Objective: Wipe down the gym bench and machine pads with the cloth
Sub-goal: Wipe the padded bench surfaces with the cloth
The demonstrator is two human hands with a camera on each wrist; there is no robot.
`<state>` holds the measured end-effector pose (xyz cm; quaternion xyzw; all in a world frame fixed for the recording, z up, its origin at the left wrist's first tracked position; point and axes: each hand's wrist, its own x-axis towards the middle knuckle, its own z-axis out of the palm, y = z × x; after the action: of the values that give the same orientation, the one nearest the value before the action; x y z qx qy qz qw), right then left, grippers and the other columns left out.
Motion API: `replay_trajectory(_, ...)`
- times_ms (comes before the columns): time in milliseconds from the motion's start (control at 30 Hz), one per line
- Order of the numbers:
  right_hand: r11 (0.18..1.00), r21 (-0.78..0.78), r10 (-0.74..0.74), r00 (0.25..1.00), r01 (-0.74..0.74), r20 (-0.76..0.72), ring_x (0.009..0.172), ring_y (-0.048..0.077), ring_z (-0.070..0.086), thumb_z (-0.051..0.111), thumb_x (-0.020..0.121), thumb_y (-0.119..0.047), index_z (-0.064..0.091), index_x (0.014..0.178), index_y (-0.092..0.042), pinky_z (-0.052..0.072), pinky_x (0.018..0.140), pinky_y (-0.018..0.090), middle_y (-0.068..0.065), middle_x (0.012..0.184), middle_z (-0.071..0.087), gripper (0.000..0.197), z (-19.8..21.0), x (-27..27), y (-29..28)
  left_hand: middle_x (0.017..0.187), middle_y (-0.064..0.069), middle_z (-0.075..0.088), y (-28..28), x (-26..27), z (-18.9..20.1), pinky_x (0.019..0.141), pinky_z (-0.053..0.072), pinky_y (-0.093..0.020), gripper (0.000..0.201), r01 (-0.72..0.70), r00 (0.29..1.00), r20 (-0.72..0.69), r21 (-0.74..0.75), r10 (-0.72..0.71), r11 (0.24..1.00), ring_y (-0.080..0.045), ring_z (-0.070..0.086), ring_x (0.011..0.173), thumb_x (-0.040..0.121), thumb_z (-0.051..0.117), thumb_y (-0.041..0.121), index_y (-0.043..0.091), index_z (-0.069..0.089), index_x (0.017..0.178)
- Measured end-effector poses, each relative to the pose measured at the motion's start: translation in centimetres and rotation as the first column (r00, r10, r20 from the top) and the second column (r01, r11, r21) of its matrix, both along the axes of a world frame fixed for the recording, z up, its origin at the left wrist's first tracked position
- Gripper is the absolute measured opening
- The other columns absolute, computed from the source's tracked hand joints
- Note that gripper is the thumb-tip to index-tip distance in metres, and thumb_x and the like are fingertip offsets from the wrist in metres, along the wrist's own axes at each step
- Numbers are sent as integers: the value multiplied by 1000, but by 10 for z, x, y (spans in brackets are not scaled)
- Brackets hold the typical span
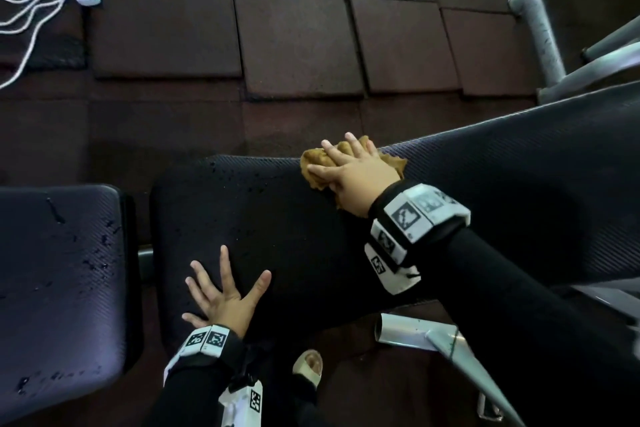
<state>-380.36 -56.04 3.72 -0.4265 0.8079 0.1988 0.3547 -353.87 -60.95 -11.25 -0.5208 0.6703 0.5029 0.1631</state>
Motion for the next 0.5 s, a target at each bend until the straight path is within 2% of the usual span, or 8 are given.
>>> replay_trajectory(100, 971, -218, -104, 994, 94, -36, 145, 26, -7, 42, 97, -26, 27, 144, -41, -7, 116, 45, -7, 159, 1, 51, -2, 19, 27, 149, 16, -36, 0, 0, 0, 105, -18, -62, 99, -4, 1000, 1, -5, 4, 1000, -8, -34, 137, 40, 28, 104, 75, -16, 125)
replay_trajectory(200, 928, -367, -126, 980, 62, -154, 146, 23, 5, 45, 95, -30, 36, 140, -42, -2, 117, 41, -11, 157, 13, 47, 2, 31, 69, 150, 14, -36, 0, 0, 0, 105, -17, -63, 98, 7, 1000, 2, -10, -7, 1000, -10, -33, 138, 40, 26, 104, 76, -17, 123)
replay_trajectory(333, 827, -557, -278, 919, 81, -279, 139, 32, 29, 58, 88, -25, 56, 128, -35, 15, 115, 48, -4, 148, 37, 42, 10, 39, 127, 151, 12, -35, 1, -1, 1, 106, -16, -64, 93, 9, 1000, -9, -29, -9, 1000, -13, -31, 139, 40, 24, 103, 78, -19, 119)
replay_trajectory(400, 789, -612, -341, 867, 55, -363, 138, 33, 32, 57, 88, -27, 57, 128, -34, 17, 114, 51, -2, 146, 41, 40, 10, 41, 153, 152, 11, -33, 2, -1, 2, 106, -15, -64, 89, 10, 1000, -18, -34, -11, 999, -14, -30, 140, 43, 26, 101, 79, -19, 117)
replay_trajectory(500, 783, -620, -399, 802, 46, -444, 140, 31, 26, 48, 92, -36, 53, 131, -35, 11, 116, 49, -3, 148, 37, 40, 4, 47, 171, 154, 9, -30, 4, 0, 1, 107, -12, -64, 85, 18, 1000, -20, -65, -19, 998, -16, -27, 142, 53, 32, 95, 76, -18, 119)
